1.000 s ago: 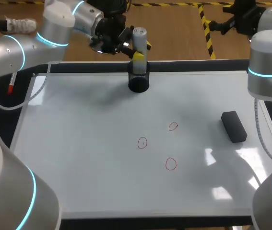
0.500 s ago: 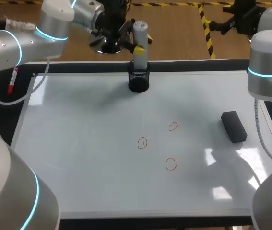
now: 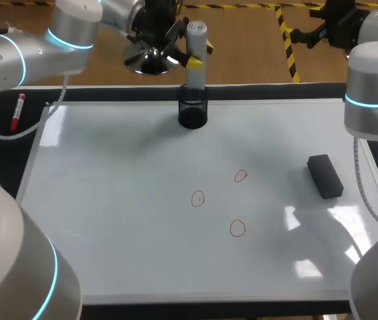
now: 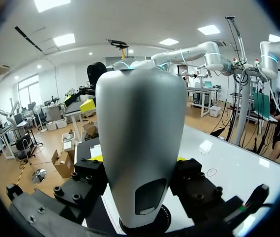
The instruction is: Pick up the inspection probe, press it on each red-marked spot on the whiteboard one by one, put down the probe, pick up the eraser, and wipe off all the red marks.
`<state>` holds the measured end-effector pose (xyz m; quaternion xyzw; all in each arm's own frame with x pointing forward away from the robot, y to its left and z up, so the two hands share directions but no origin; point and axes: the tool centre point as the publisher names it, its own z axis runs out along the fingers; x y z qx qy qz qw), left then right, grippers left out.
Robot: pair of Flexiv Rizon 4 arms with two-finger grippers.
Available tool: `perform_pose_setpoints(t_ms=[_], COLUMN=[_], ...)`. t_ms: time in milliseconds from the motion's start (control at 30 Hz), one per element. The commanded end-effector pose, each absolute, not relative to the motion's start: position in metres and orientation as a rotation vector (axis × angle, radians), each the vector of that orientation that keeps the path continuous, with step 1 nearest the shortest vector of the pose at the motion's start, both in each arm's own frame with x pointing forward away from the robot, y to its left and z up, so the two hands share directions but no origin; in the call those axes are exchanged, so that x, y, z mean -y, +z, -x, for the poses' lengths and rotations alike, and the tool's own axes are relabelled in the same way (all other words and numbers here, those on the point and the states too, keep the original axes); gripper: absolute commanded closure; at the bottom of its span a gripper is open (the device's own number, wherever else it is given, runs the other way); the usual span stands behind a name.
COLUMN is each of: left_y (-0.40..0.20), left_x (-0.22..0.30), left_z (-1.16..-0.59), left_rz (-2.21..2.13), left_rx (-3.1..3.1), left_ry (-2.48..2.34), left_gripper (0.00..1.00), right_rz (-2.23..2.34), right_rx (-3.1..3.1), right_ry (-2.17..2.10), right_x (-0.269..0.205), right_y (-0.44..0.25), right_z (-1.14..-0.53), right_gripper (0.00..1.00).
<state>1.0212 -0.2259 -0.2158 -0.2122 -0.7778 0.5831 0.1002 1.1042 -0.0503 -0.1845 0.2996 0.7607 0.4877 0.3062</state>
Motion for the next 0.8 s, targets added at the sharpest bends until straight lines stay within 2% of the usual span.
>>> perform_pose_setpoints(t_ms=[33,800], left_y=[-0.206,-0.174], left_x=[0.224,0.222], left_z=[-1.018,-1.021], left_rz=[0.621,0.636], left_rx=[2.318,2.348], left_ry=[1.722,1.740], left_gripper=[1.00,1.00], right_rz=[-0.793,-0.793], right_rx=[-2.013,-2.013], right_ry=[1.291,1.291], right_x=[0.050,0.050], right_y=[-0.184,-0.184], right_z=[-1.104,-1.104], right_gripper=[0.00,0.00])
